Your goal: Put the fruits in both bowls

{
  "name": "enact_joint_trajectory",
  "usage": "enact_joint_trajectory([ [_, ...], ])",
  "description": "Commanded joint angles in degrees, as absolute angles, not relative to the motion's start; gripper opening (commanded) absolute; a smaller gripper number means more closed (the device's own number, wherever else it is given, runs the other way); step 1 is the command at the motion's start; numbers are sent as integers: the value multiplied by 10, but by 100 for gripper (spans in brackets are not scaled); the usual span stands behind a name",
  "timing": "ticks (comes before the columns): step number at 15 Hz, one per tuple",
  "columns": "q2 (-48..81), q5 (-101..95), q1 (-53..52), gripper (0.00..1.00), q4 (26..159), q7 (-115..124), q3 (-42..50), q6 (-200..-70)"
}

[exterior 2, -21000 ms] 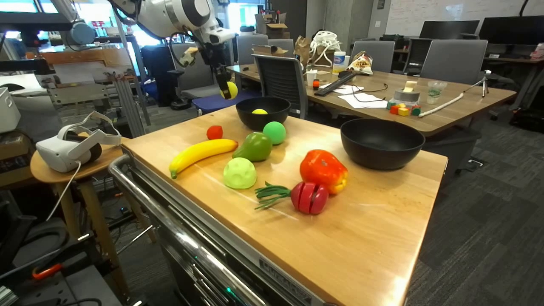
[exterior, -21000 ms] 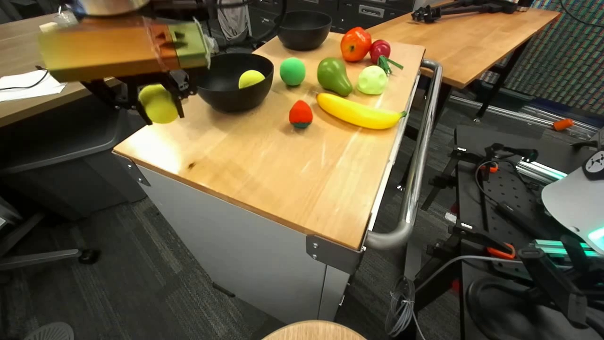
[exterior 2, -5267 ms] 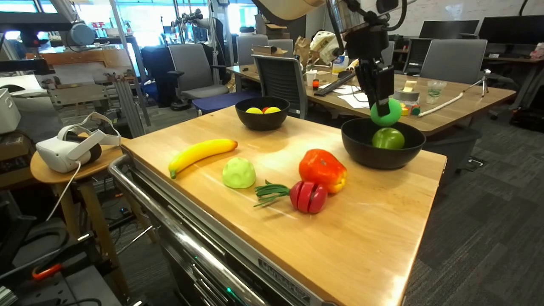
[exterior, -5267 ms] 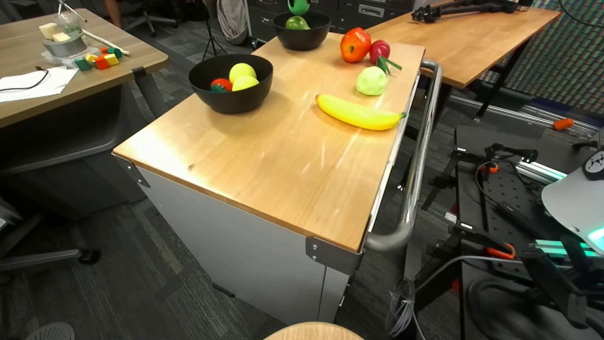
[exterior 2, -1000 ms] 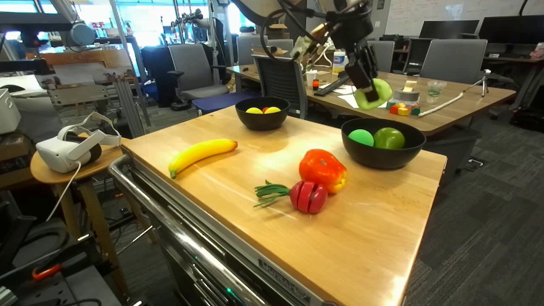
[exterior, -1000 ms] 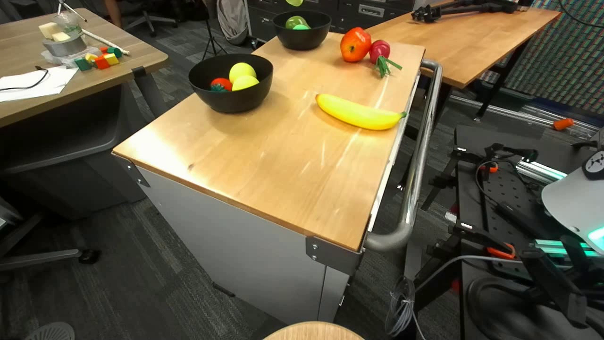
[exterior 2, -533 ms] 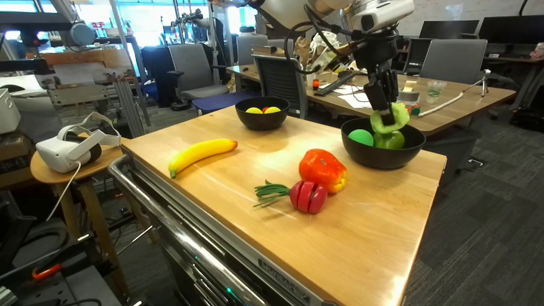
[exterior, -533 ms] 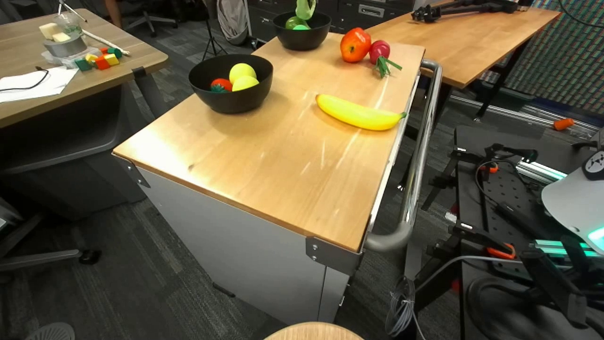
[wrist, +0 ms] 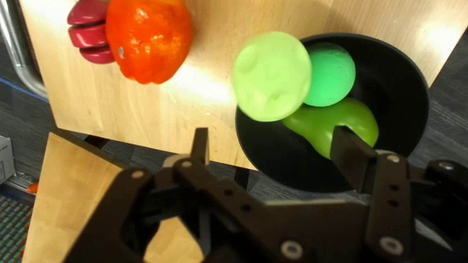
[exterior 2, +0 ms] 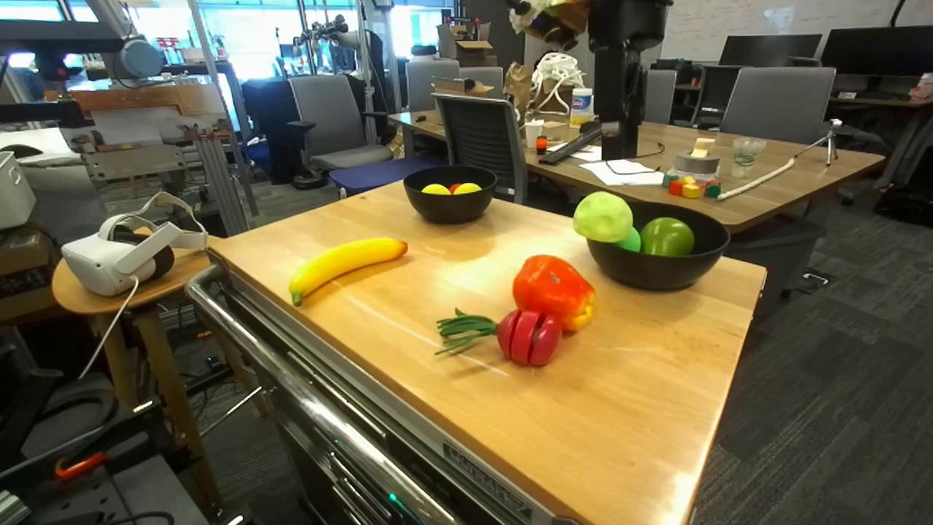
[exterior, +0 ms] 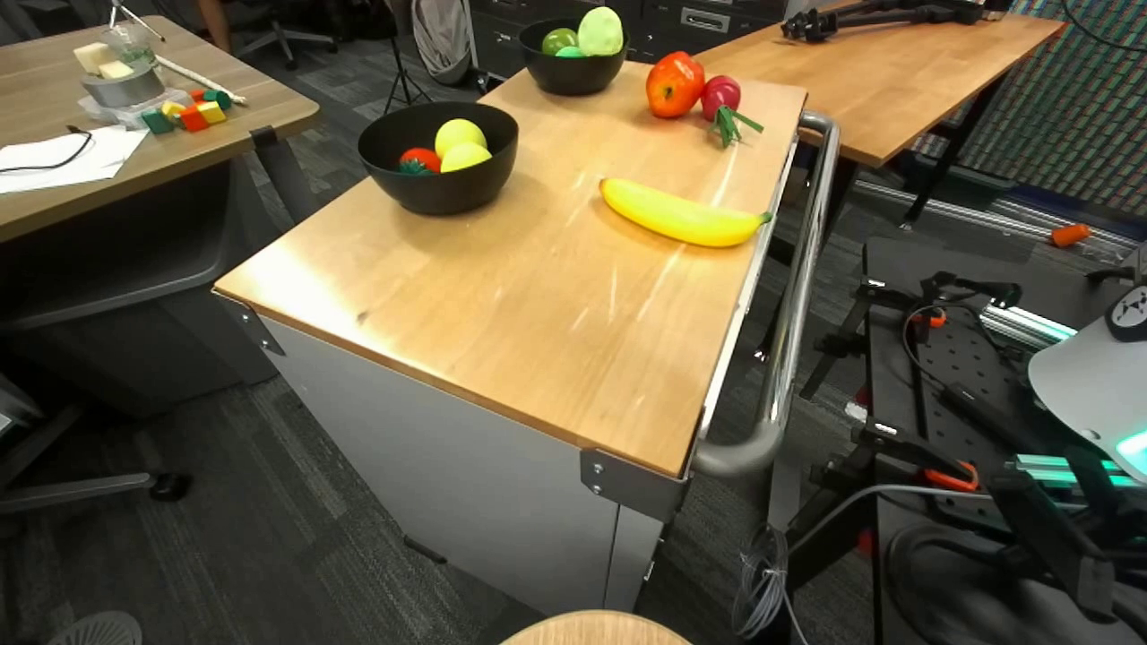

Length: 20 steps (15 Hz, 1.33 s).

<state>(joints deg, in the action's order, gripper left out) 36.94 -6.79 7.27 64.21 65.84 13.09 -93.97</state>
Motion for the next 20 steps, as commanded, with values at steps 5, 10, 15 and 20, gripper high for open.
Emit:
enact_joint_trajectory([
  [5, 369, -51, 84, 100, 618, 662, 129, -940],
  [10, 311, 17, 113, 100, 663, 591, 106, -899],
  [15, 212, 121, 153, 100, 759, 508, 102, -936],
  [20, 227, 109, 149, 100, 736, 516, 113, -916],
])
